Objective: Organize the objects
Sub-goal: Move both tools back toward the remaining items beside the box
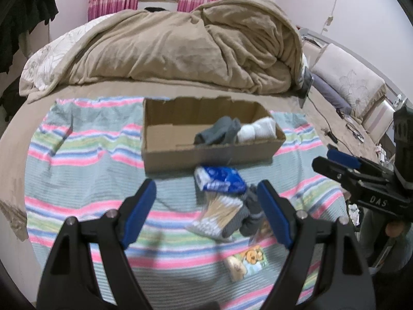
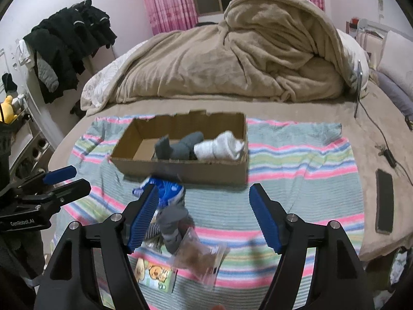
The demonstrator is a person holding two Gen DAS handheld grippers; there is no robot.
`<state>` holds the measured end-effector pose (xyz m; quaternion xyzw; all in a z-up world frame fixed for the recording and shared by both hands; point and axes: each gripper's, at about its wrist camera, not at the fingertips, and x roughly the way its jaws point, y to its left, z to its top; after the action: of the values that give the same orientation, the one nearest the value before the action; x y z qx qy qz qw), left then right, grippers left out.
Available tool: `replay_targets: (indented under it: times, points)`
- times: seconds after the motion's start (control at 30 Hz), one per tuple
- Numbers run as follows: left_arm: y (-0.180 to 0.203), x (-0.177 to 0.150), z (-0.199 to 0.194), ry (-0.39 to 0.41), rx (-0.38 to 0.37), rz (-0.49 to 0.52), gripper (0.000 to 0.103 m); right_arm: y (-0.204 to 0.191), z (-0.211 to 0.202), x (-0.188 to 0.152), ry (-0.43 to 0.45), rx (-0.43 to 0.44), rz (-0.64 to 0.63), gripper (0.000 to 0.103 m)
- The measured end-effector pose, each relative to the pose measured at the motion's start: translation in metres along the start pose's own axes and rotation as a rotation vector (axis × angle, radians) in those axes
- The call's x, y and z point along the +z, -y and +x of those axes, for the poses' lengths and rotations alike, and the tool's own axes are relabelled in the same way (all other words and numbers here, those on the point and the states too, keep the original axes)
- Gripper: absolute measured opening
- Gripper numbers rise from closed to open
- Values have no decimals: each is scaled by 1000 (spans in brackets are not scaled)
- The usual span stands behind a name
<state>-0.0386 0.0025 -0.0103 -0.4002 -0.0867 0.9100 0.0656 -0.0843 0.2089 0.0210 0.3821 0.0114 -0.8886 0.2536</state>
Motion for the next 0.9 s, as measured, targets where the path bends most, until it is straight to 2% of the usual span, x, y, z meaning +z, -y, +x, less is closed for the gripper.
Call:
replay_targets:
  times: [0.43,0.9]
  points:
    - [-11,-42,23,-105,10,-29,82,0,27,-45,-126,9,28,75]
    - [0,-65,47,-193,-17,-31,82,7,63,-75,-251,25,50,75]
